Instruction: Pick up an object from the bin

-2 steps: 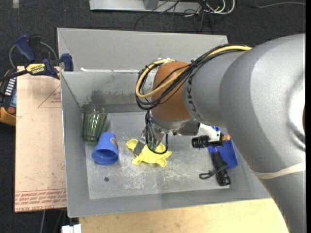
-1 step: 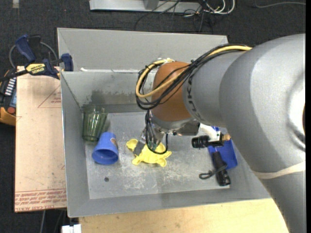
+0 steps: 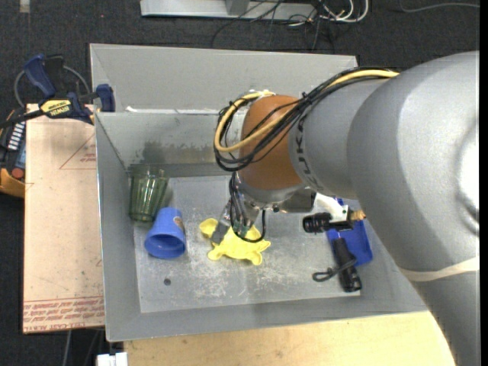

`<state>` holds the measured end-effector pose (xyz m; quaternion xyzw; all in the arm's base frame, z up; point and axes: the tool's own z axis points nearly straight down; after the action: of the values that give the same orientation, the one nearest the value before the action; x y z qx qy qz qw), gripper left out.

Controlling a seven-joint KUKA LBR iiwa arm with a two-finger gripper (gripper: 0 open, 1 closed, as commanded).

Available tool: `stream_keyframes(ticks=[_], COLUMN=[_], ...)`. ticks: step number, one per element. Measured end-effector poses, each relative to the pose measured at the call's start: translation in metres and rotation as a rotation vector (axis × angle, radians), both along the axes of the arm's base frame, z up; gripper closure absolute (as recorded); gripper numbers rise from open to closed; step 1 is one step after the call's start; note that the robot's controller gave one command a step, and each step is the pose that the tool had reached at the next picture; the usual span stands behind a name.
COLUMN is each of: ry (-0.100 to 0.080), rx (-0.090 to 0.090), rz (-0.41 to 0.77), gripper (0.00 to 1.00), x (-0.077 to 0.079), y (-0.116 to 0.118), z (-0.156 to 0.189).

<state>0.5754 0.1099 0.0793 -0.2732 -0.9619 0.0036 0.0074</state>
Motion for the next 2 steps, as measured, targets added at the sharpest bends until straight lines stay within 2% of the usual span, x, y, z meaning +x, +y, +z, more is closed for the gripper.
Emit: stream_keyframes(ticks=[1, 2], ry=[0.005, -0.005], rx=[-0.001, 0.001], rz=[0.002, 0.002], gripper=[1.00, 1.00], x=[-0.001, 0.001], y=[0.000, 0.000], z=[0.029, 0.056])
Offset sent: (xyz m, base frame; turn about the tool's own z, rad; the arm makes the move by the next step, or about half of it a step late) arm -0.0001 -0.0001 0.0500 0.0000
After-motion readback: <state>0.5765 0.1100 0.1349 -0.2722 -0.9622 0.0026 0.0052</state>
